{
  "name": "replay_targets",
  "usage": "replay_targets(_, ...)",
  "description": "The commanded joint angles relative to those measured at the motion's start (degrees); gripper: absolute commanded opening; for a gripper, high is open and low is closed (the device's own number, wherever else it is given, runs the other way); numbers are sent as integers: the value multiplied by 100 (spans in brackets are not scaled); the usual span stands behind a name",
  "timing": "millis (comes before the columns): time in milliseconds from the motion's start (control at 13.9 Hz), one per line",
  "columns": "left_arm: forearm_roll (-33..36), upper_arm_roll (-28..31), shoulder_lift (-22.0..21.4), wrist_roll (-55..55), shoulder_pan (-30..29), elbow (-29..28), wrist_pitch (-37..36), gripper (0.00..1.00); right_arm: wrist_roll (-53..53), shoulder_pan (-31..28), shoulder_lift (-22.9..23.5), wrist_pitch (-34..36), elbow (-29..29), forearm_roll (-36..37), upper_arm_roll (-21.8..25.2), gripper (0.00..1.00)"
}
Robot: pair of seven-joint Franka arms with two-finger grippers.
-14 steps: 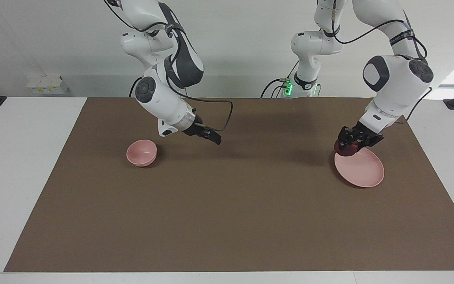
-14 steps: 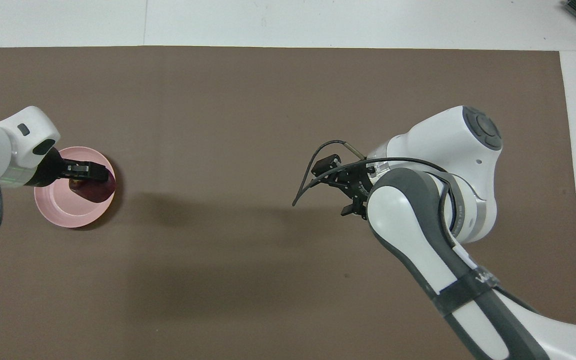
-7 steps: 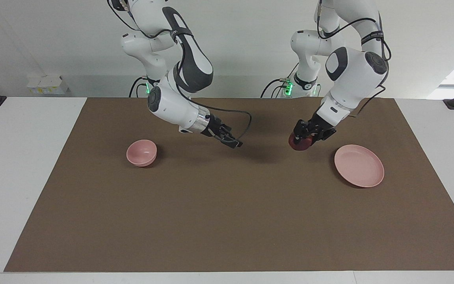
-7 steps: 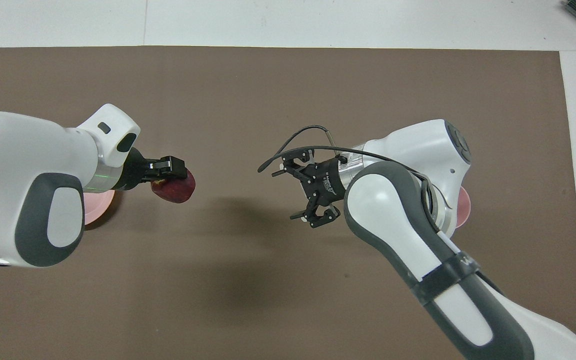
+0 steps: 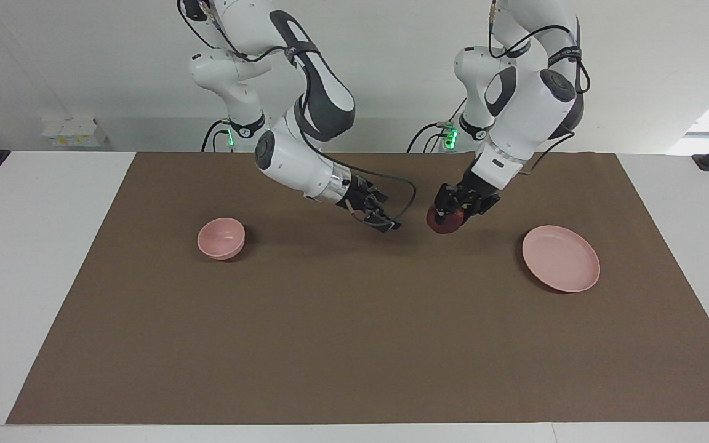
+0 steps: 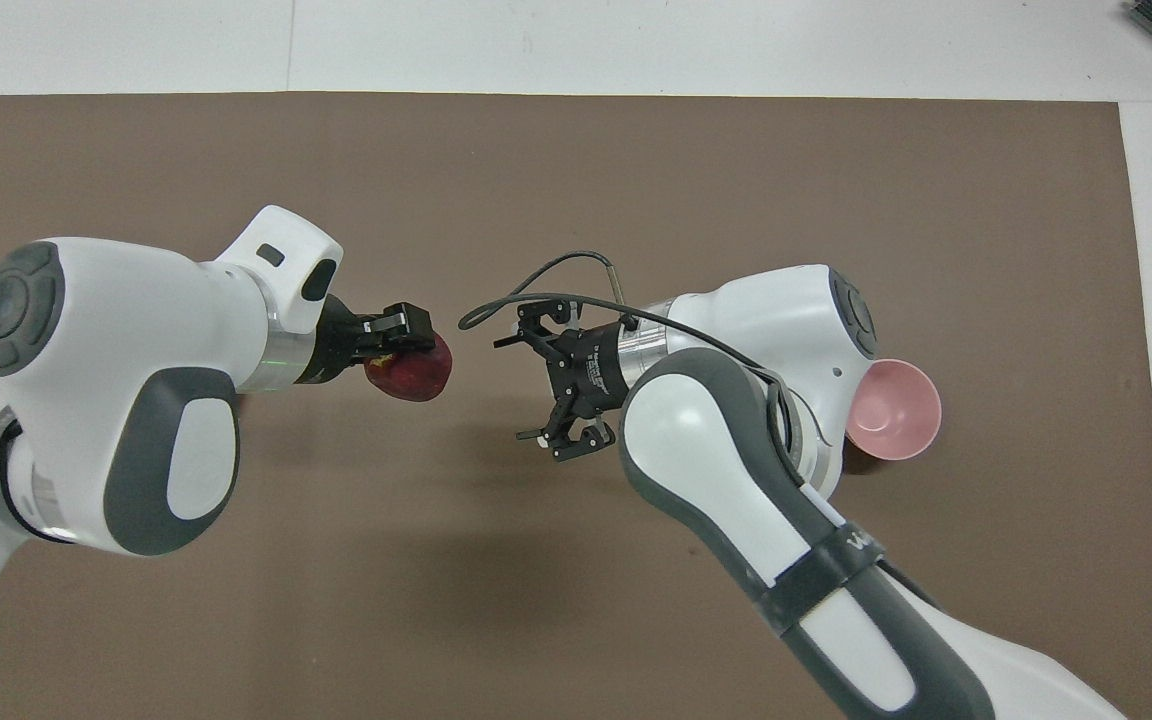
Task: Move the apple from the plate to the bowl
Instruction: 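Lift the apple with the left gripper toward the open right gripper, then close the right gripper on the apple and open the left gripper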
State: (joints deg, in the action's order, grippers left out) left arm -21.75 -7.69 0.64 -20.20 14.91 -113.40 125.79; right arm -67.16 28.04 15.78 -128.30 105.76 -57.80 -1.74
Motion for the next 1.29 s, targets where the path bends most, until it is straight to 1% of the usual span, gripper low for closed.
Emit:
replay_targets(0, -207, -171, 50, -334, 108, 90, 243, 0, -69, 70, 74, -90, -99, -144, 7, 100)
replay_targets(144, -216, -224, 24, -520, 284, 55, 279, 0, -8, 88, 74, -107, -81, -222, -2, 100)
replay_targets(288, -216, -224, -29, -546, 468, -6, 210, 0, 62, 140, 74, -151, -90, -652, 7, 100)
replay_targets(431, -216, -224, -20, -696, 627, -42, 253, 0, 54, 123, 83, -238, -99, -802, 7, 100)
replay_targets(575, -216, -233, -20, -731, 636, -42, 262, 0, 1, 167, 83, -371, -90, -803, 7, 100)
replay_targets(647, -216, -225, -20, -731, 636, -33, 236, 0, 27, 158, 83, -363, -99, -794, 7, 44)
replay_targets(719, -216, -233, -11, -723, 636, -24, 227, 0, 45, 132, 83, -319, -99, -777, 7, 5)
replay_targets(791, -216, -225, -11, -722, 636, -15, 218, 0, 54, 97, 83, -284, -125, -725, 7, 0)
replay_targets(935, -216, -233, -11, -714, 627, -15, 183, 2, 63, 105, 83, -283, -125, -707, 7, 0)
replay_targets(1078, -216, -224, -2, -705, 627, -6, 165, 10, 80, 97, 83, -283, -134, -698, 7, 0)
replay_targets(1150, -216, -224, -2, -696, 627, 2, 148, 21, 89, 88, 66, -275, -125, -680, 16, 0)
replay_targets(1222, -216, -224, -20, -687, 618, 11, 113, 54, 89, 88, 48, -275, -125, -628, 24, 0)
